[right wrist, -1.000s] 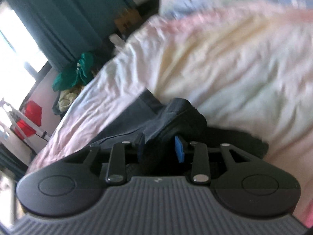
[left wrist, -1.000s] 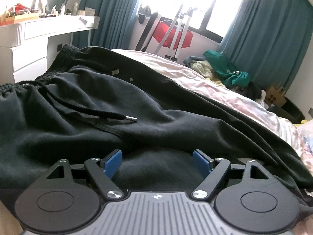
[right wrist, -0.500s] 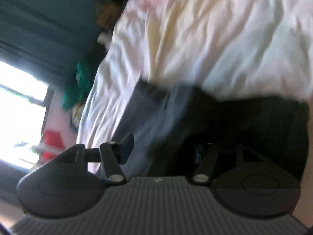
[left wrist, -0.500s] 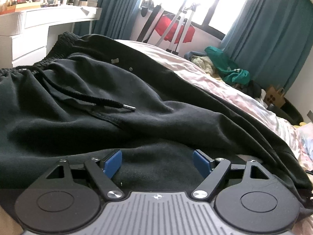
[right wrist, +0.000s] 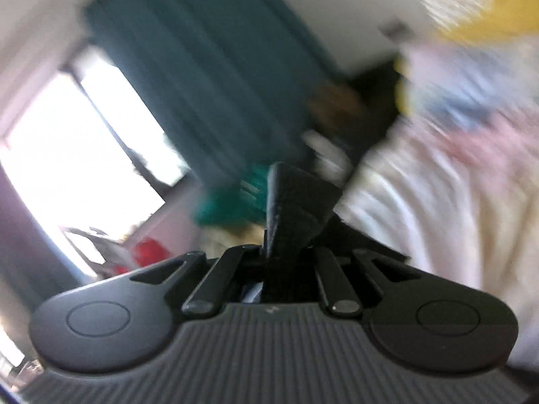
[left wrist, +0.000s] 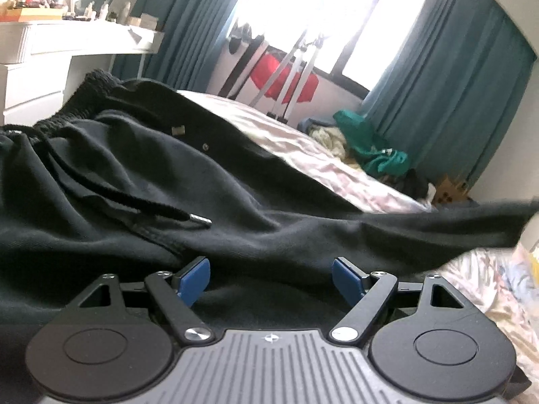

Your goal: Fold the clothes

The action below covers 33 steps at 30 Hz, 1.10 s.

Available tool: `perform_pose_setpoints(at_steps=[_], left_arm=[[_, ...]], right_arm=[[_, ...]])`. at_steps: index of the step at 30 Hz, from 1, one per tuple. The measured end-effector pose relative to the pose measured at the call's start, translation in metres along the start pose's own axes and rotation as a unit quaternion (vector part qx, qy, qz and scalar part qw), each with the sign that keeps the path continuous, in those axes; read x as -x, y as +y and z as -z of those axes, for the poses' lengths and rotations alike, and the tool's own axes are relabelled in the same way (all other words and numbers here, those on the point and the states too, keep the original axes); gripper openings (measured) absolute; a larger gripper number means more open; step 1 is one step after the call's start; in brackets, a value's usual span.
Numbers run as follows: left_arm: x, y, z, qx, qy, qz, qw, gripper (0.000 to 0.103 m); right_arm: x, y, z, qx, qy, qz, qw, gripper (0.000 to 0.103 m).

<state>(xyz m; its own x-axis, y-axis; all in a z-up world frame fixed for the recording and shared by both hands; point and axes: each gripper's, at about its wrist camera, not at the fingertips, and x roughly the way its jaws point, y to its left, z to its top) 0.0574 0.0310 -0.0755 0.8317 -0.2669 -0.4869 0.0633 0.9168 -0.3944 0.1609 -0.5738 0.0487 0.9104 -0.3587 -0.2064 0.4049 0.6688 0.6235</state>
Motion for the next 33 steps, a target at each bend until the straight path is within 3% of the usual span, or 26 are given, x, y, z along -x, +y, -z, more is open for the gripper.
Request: perform_pose_setpoints(at_steps=[3,7,9,12,16,18,23,26,29,33], left_arm=[[0.001,0.000,0.000,-0.004,0.003,-0.001,1.0000,0.082],[0.001,-0.003,0.005,-0.019,0.011,-0.008,0.9997,0.082],[0.000,-0.004,0.008,-0.025,0.015,-0.009,0.9995,0.082],[-0.002,-0.005,0.009,-0.039,0.021,-0.013,0.9989,0.082],[-0.007,-0.007,0.011,-0.051,0.029,-0.013,0.9982,0.082],[-0.007,-0.007,0.011,-0.056,0.030,-0.013,0.9979,0.082],[-0.004,-0.007,0.010,-0.055,0.034,-0.016,0.9978,0.082],[0.001,-0.007,0.009,-0.050,0.036,-0.022,0.9978,0.082],[0.007,-0.005,0.007,-0.043,0.039,-0.031,0.9978,0.082],[0.023,0.001,0.004,-0.028,0.037,-0.045,0.9979,0.082]], right_arm=[[0.004,-0.007,-0.008,0.026,-0.023,-0.021,0.999,0.005],[-0.017,-0.081,0.030,0.042,0.038,0.075,0.996,0.005],[-0.030,-0.121,0.055,0.049,0.085,0.131,0.986,0.005],[-0.041,-0.171,0.090,0.020,0.146,0.177,0.973,0.007],[-0.034,-0.193,0.100,-0.015,0.181,0.177,0.967,0.023],[-0.023,-0.188,0.093,0.006,0.200,0.161,0.966,0.039],[0.036,-0.182,0.066,0.100,0.195,0.147,0.964,0.067],[0.082,-0.179,0.048,0.187,0.180,0.136,0.956,0.069],[0.126,-0.169,0.046,0.301,0.199,0.071,0.930,0.069],[0.168,-0.154,0.076,0.433,0.256,0.001,0.865,0.069]])
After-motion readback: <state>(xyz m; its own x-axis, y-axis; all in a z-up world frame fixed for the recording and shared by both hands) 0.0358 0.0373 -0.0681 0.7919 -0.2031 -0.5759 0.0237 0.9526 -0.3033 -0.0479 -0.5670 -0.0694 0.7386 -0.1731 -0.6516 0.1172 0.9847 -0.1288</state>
